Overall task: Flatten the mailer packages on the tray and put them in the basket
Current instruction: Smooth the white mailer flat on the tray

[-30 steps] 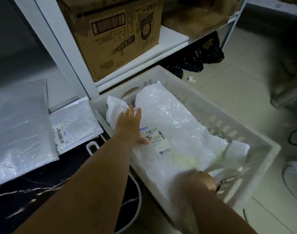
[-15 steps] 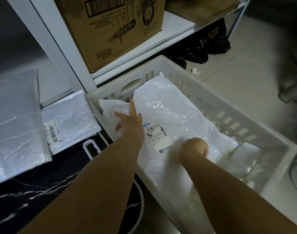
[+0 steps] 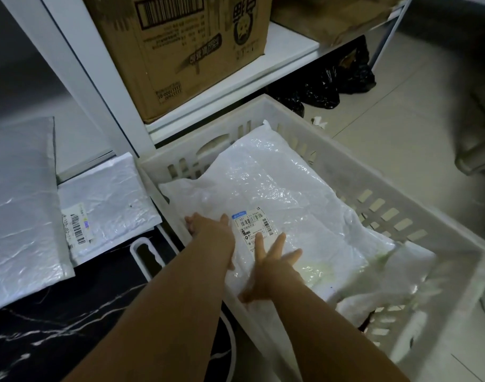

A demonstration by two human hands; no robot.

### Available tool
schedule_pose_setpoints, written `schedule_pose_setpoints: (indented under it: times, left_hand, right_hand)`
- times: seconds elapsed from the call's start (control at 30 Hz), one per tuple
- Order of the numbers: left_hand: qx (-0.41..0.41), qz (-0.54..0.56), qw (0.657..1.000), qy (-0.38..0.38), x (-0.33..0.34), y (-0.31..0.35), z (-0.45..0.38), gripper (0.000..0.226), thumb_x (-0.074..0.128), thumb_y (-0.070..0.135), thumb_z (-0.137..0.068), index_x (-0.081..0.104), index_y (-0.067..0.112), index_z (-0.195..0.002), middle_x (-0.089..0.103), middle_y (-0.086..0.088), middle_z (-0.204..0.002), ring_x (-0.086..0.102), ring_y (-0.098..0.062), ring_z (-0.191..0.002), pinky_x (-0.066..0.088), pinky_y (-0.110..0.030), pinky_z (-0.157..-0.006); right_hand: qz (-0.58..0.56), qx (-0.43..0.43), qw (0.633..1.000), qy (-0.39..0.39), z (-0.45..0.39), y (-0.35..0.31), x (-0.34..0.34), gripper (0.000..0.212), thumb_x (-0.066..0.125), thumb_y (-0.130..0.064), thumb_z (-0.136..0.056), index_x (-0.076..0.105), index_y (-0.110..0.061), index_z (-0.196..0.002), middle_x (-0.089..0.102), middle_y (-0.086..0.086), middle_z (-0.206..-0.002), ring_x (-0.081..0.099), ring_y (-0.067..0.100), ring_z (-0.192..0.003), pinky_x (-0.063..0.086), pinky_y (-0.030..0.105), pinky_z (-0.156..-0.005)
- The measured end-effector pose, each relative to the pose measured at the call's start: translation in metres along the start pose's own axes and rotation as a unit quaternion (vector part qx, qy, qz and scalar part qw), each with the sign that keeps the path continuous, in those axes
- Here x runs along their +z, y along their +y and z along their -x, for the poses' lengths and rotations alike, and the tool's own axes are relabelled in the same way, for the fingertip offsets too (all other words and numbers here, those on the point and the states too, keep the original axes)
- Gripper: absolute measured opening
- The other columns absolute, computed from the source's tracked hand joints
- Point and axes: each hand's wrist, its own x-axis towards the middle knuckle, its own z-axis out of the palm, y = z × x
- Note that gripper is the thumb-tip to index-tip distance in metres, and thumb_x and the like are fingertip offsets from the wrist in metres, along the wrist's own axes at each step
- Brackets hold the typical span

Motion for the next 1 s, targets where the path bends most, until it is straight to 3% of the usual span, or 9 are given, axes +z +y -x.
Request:
schedule_pose_setpoints:
  times: [0.23,0.43,0.6,0.73,0.8,0.83,0.9,0.93,1.0]
  left_hand:
    - [0.034,0.01,0.999,-0.021,0.0,0.002,0.0,0.112,0.068,0.059,-0.078,-0.01,0.028,-0.151,0.01,-0.024,-0.156,0.007,-0.045,-0.143,0.011,-0.063,-0.113]
    - [0.048,-0.006,0.999,-0.016,0.001,0.005,0.0,0.073,0.053,0.038,-0.094,0.013,0.018,-0.152,0.028,-0.017,-0.152,0.026,-0.039,-0.139,0.023,-0.057,-0.113]
    - [0.049,0.054,0.996,0.059,0.001,0.004,0.002,0.044,0.047,0.022,-0.093,0.042,0.011,-0.136,0.052,-0.009,-0.125,0.052,-0.026,-0.115,0.045,-0.039,-0.097]
    - [0.076,0.06,0.982,0.162,-0.005,0.001,0.014,0.036,0.048,0.022,-0.092,0.046,0.017,-0.127,0.056,-0.003,-0.113,0.055,-0.021,-0.104,0.039,-0.032,-0.081]
    - [0.091,0.067,0.967,0.226,-0.01,-0.002,0.025,0.032,0.049,0.021,-0.091,0.047,0.018,-0.123,0.058,-0.003,-0.106,0.055,-0.022,-0.098,0.035,-0.032,-0.078]
    - [0.096,0.071,0.961,0.25,-0.011,-0.003,0.03,0.031,0.048,0.021,-0.091,0.047,0.017,-0.121,0.059,-0.004,-0.106,0.055,-0.023,-0.098,0.035,-0.032,-0.077]
    - [0.104,0.079,0.95,0.282,-0.013,-0.008,0.042,0.03,0.047,0.017,-0.09,0.046,0.015,-0.12,0.059,-0.007,-0.107,0.055,-0.025,-0.098,0.036,-0.034,-0.077]
    - [0.109,0.082,0.947,0.292,-0.014,-0.011,0.05,0.03,0.047,0.016,-0.09,0.045,0.014,-0.12,0.059,-0.007,-0.105,0.054,-0.025,-0.095,0.035,-0.034,-0.076]
    - [0.117,0.086,0.939,0.312,-0.016,-0.017,0.066,0.03,0.047,0.017,-0.091,0.044,0.014,-0.121,0.058,-0.006,-0.1,0.052,-0.024,-0.088,0.034,-0.034,-0.074]
  right_hand:
    - [0.025,0.044,0.999,0.01,-0.009,-0.013,0.007,0.146,0.074,-0.073,-0.059,-0.046,-0.032,-0.133,-0.043,0.022,-0.145,-0.015,0.065,-0.132,0.043,0.069,-0.088]
    - [0.039,0.066,0.997,0.028,-0.017,-0.018,0.015,0.143,0.071,-0.073,-0.062,-0.048,-0.031,-0.13,-0.045,0.024,-0.143,-0.017,0.065,-0.132,0.045,0.07,-0.085]
    - [0.039,0.063,0.996,0.045,-0.016,-0.017,0.017,0.137,0.065,-0.075,-0.066,-0.046,-0.03,-0.132,-0.044,0.025,-0.143,-0.018,0.065,-0.132,0.045,0.07,-0.086]
    - [0.05,0.045,0.998,0.011,-0.021,-0.012,0.012,0.136,0.064,-0.076,-0.064,-0.044,-0.031,-0.135,-0.044,0.024,-0.144,-0.019,0.066,-0.131,0.036,0.075,-0.091]
    - [0.053,0.038,0.998,0.013,-0.027,-0.009,0.004,0.131,0.064,-0.074,-0.061,-0.029,-0.035,-0.144,-0.035,0.024,-0.149,-0.012,0.065,-0.133,0.031,0.077,-0.09]
    - [0.034,0.029,0.999,0.013,-0.029,-0.007,-0.002,0.118,0.062,-0.07,-0.065,-0.018,-0.038,-0.145,-0.024,0.026,-0.153,-0.002,0.064,-0.135,0.03,0.074,-0.094]
    - [-0.01,-0.006,1.0,0.024,-0.018,-0.004,-0.021,0.085,0.051,-0.058,-0.071,0.01,-0.036,-0.142,0.013,0.021,-0.156,0.025,0.052,-0.135,0.032,0.064,-0.104]
    - [-0.017,-0.021,0.998,0.055,-0.003,-0.001,-0.032,0.071,0.048,-0.053,-0.075,0.024,-0.035,-0.139,0.03,0.013,-0.15,0.036,0.044,-0.132,0.034,0.059,-0.106]
    - [-0.03,-0.029,0.992,0.116,0.021,0.004,-0.051,0.053,0.053,-0.042,-0.085,0.04,-0.03,-0.136,0.043,0.006,-0.136,0.044,0.033,-0.126,0.038,0.052,-0.104]
